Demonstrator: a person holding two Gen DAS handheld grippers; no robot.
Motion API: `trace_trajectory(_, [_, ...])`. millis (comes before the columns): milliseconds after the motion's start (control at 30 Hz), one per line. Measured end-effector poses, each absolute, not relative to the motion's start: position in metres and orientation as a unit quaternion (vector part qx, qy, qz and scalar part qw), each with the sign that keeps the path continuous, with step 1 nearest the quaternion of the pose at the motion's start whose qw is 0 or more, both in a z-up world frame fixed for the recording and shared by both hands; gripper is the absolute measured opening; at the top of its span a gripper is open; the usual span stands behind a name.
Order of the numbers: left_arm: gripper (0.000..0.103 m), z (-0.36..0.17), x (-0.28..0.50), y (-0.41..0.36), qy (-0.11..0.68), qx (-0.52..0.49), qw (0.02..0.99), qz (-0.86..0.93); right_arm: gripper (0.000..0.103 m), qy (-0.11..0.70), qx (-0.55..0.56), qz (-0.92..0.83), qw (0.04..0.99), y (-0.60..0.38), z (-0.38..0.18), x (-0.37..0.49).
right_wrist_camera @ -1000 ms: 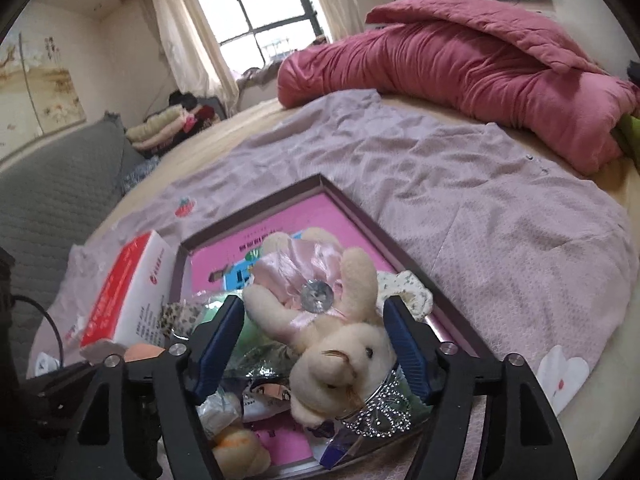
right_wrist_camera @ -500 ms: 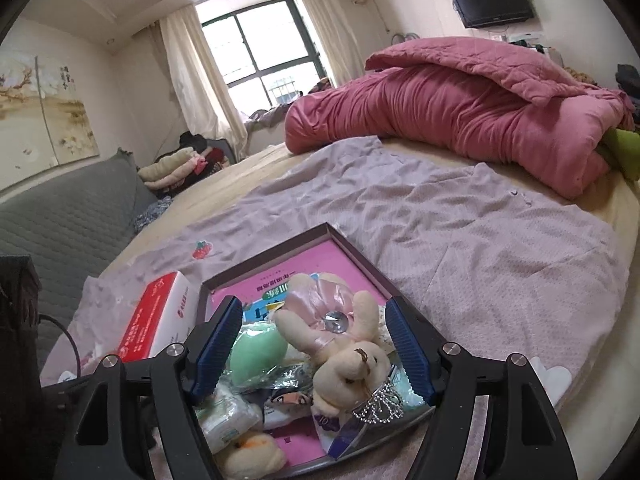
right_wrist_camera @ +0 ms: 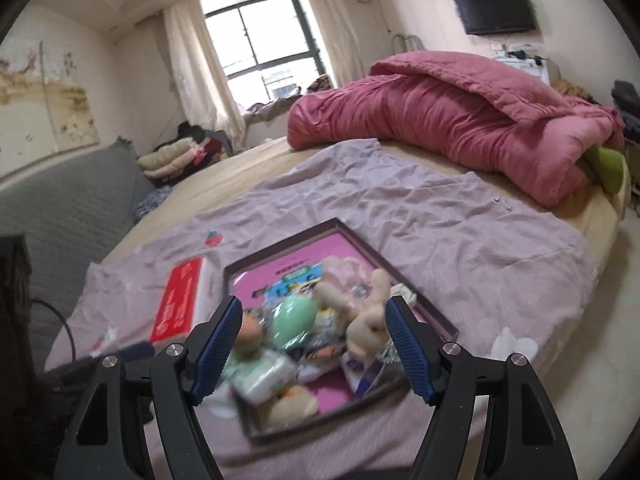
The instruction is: Organize soft objects
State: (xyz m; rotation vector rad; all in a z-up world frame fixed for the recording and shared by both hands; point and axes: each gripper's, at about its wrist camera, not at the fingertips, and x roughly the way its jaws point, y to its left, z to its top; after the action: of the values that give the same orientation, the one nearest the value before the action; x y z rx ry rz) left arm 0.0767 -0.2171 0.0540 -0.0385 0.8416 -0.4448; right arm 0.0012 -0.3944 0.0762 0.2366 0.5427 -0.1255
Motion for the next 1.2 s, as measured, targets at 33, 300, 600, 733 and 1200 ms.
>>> trace_trajectory(33, [0.068, 0.057, 0.072, -0.214, 0.404, -0.019, 0.89, -0.211, 0.075, 0.27, 0.11, -0.069, 0.954, -0.39, 0.078, -0.004])
trace_trajectory(300, [0.068, 0.065, 0.039, -0.192, 0.405, -0.016, 0.896, -0.181, 0.075, 0.3, 0.078, -0.09, 0.947, -0.368, 0.08, -0.034])
trace_trajectory(600, [0.068, 0.061, 0.016, -0.18, 0.417, -0.021, 0.892, -0.171, 0.075, 0.32, 0.052, -0.114, 0.939, -0.354, 0.076, -0.051])
trace_trajectory(733, [0.068, 0.064, 0.006, -0.179, 0.412, -0.015, 0.895, -0.17, 0.075, 0.315, 0.05, -0.12, 0.94, -0.352, 0.079, -0.059])
trace_trajectory(1200, [0.068, 0.068, -0.006, -0.165, 0.416, -0.016, 0.895, -0.159, 0.075, 0.32, 0.031, -0.108, 0.941, -0.332, 0.082, -0.076])
